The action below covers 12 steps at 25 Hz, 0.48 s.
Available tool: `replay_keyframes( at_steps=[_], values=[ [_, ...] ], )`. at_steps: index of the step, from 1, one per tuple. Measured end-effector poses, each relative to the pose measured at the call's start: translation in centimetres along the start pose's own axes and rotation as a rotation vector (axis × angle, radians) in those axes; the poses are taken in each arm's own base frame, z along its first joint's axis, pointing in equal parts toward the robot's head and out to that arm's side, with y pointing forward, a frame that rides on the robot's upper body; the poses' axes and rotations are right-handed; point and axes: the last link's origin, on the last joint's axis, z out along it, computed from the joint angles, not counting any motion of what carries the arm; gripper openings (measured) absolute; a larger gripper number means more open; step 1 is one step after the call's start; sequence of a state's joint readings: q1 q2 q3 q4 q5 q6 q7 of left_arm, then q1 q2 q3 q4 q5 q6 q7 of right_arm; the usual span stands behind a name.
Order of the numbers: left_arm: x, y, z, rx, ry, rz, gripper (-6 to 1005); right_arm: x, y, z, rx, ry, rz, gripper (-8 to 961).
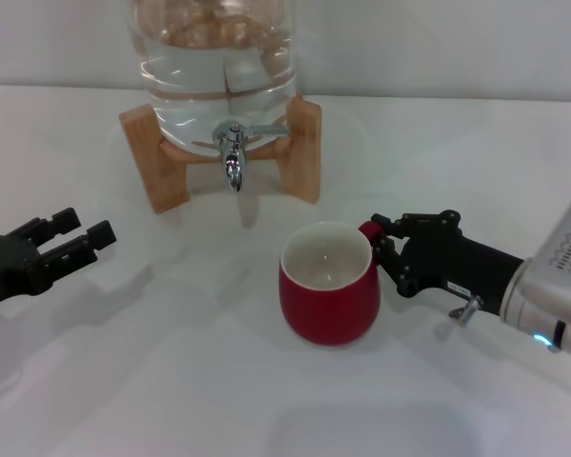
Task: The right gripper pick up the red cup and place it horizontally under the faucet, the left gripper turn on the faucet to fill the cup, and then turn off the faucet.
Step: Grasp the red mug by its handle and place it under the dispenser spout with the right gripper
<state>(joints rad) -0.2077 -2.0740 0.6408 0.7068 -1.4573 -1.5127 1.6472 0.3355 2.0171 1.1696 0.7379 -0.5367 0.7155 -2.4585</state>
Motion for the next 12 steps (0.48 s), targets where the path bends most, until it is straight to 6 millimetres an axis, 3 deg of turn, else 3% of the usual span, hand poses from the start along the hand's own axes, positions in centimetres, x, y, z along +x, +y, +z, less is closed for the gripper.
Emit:
replay_keyframes(
  at_steps=[12],
  values=[
    [0.3,0.0,0.5,-0.006,-0.007,0.009,816,-0.9,-0.7,2.7,0.032,0.08,-0.007,119]
  ],
)
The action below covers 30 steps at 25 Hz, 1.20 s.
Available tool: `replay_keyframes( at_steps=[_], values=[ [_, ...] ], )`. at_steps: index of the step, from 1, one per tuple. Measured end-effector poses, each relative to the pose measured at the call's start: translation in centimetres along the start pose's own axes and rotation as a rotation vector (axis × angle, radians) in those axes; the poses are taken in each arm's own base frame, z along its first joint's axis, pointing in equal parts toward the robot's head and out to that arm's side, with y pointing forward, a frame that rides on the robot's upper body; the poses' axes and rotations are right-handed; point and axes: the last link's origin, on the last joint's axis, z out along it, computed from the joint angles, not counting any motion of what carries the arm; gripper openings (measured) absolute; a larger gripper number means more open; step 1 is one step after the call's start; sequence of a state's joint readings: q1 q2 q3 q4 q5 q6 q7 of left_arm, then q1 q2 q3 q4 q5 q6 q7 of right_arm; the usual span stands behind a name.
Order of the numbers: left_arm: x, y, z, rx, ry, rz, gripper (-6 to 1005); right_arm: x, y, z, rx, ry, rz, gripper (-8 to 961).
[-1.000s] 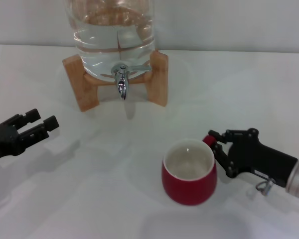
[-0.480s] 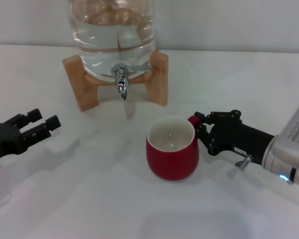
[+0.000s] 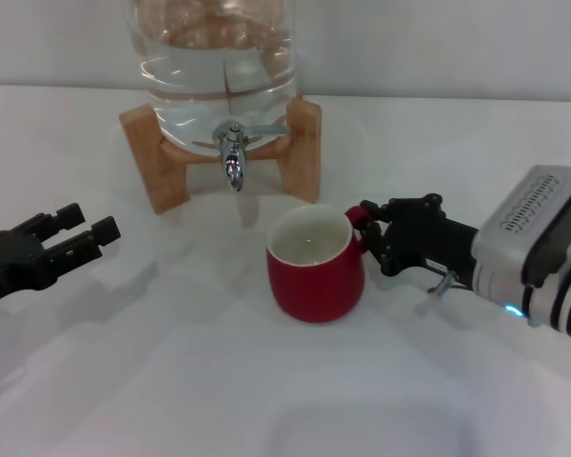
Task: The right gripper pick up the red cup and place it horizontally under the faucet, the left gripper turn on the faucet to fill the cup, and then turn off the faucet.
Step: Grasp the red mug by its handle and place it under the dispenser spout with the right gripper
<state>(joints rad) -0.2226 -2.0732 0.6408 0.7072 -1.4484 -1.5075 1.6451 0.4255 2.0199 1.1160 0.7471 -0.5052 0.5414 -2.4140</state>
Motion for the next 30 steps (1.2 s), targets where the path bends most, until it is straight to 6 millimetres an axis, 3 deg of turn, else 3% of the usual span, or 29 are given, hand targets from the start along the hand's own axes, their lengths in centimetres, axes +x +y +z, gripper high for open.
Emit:
replay_keyframes(
  at_steps=[18,30],
  values=[
    [0.0,0.1,0.4,-0.011,-0.012,-0.005,816,-1.8,0.2,2.3,-0.003,0.02,-0.024,117],
    [-0.1,0.2,0.5,-0.017,-0.021,-0.009,816,-3.8,1.4,5.0,-0.062,0.032,-0.061,116]
  ],
)
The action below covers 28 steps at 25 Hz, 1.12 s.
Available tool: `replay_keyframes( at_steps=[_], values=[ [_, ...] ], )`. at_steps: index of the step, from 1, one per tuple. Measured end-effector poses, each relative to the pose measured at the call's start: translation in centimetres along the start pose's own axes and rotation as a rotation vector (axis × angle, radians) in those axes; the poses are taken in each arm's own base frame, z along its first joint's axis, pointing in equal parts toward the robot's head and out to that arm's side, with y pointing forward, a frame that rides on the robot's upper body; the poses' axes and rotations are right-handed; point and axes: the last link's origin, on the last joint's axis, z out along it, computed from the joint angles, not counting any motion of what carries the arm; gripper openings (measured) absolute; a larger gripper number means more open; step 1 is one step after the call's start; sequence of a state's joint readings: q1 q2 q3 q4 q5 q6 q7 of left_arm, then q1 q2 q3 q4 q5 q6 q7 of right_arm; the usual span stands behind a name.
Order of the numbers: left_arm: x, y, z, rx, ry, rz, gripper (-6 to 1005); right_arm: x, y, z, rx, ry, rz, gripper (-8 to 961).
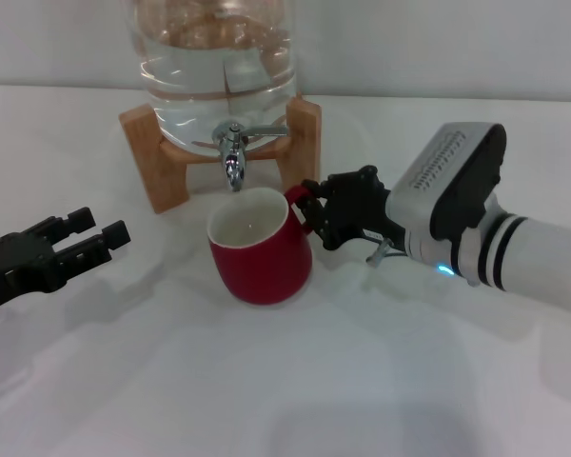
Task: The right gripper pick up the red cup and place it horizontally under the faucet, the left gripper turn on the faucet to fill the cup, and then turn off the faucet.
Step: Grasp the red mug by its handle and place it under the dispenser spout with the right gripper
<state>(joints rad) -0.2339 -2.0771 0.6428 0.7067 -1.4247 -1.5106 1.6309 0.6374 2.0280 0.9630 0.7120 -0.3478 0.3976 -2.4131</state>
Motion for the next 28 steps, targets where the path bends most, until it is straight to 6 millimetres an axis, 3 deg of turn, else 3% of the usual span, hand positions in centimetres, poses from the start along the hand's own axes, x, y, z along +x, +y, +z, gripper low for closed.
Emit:
replay_keyframes(
  at_steps=[17,28],
  values=[
    [0.2,-0.1,0.2,0.0,0.001,-0.004,816,0.0,-1.8,0.9,0.075,0.054,0.05,115],
    [0.6,-0.3,0.3,0.01,0.004,0.004,816,0.5,-1.2,0.9,0.047,0.068,-0.006,114]
  ],
)
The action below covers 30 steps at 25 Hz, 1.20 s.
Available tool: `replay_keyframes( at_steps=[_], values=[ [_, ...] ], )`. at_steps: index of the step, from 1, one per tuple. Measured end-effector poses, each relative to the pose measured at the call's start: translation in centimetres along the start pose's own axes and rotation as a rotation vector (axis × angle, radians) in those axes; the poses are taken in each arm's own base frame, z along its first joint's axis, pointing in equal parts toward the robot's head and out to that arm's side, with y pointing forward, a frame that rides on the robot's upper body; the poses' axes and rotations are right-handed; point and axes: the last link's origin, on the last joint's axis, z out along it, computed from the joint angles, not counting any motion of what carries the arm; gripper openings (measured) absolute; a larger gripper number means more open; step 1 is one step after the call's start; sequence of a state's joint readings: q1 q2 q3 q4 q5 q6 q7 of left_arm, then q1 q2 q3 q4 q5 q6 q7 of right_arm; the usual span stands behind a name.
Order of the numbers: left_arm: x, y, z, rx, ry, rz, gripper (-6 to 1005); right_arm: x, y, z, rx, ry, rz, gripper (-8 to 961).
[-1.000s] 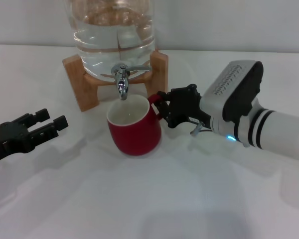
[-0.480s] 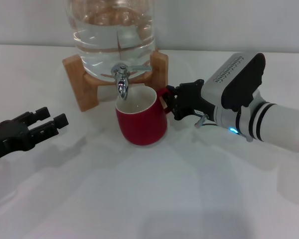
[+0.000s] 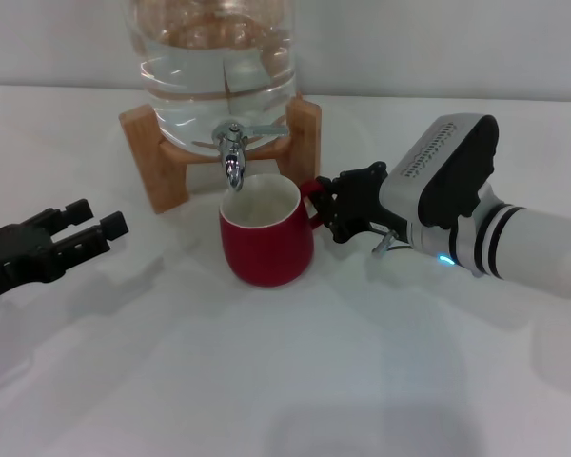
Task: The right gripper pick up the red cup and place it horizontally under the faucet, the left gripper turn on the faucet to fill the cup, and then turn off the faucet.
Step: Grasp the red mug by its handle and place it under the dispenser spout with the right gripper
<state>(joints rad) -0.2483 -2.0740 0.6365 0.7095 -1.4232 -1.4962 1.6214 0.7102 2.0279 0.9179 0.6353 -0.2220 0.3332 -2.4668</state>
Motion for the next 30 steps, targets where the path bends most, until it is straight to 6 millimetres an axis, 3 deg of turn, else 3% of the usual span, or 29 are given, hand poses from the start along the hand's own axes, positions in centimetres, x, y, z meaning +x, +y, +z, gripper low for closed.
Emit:
replay_keyframes(
  at_steps=[30],
  values=[
    [0.04,-0.36,0.12,0.023,-0.001,-0.001,816,-0.81,0.58,0.72,-0.018,0.009,-0.02,101]
  ],
)
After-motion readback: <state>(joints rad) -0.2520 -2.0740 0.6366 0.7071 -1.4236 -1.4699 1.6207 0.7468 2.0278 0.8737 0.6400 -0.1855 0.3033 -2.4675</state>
